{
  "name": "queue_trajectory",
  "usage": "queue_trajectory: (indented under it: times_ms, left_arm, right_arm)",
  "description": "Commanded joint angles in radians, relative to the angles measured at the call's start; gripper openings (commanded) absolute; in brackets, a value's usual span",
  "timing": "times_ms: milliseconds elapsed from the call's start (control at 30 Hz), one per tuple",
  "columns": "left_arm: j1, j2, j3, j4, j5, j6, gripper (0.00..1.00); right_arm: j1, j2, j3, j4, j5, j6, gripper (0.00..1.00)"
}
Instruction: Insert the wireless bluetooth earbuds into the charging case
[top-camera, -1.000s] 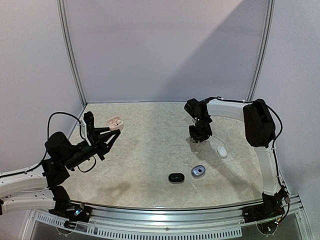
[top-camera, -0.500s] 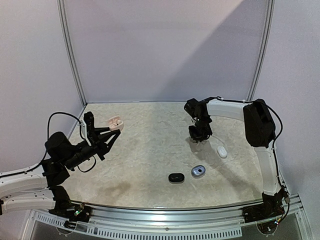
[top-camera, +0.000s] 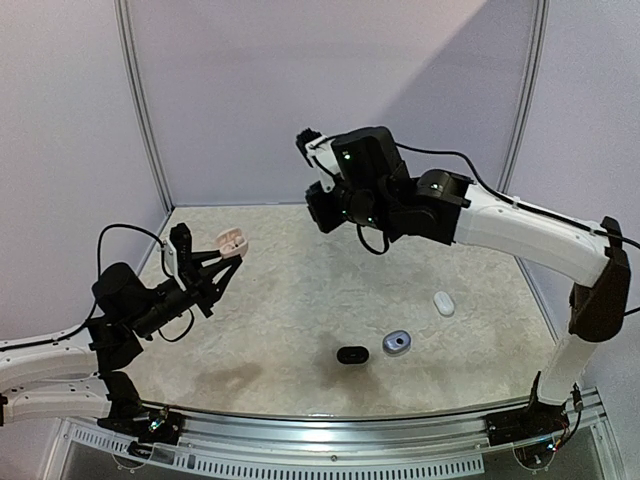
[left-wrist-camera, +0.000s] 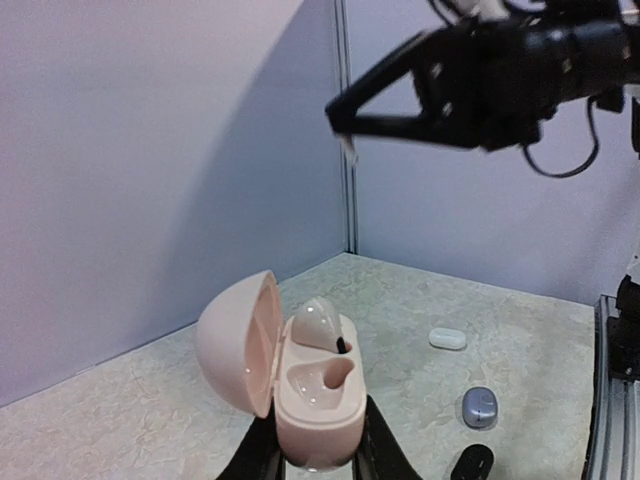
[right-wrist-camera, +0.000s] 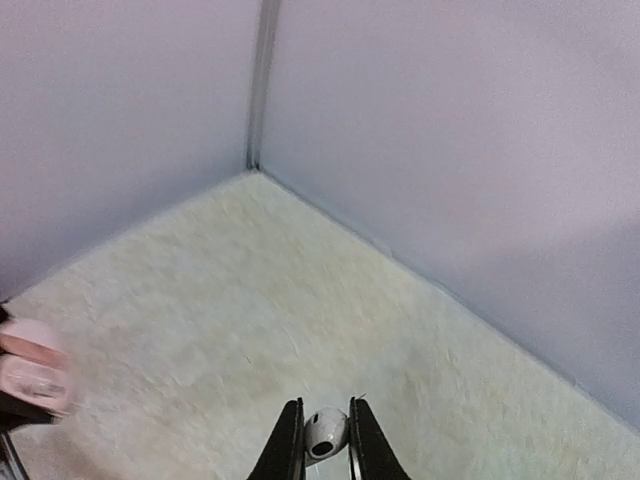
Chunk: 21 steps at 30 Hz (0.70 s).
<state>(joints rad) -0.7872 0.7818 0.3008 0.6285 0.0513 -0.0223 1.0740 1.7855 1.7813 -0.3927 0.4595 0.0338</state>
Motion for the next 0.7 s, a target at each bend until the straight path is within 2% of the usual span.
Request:
queue_trajectory:
  times_ms: [0,133,300,667]
  left_arm:
    - [-0.006,0.018,0.037,0.024,-0.014,0.048,0.0]
    - [-0.016,0.031,0.055,0.006,-0.035,0.043,0.0]
    - [-0.026,0.041,0.071,-0.004,-0.048,0.055,0.0]
    - [-0.029,0.043,0.077,-0.021,-0.06,0.031,0.0]
  right_arm:
    - [0.103,0.006,-0.036,0.314,0.037,-0.295,0.05]
    - [0.183,0.047,-0.019,0.425,-0.02,-0.418,0.03]
    - [0.225,0.098,-0.008,0.464,-0.072,-0.504,0.02]
    - [0.232,0.138,-0.003,0.443,-0.138,-0.524,0.01]
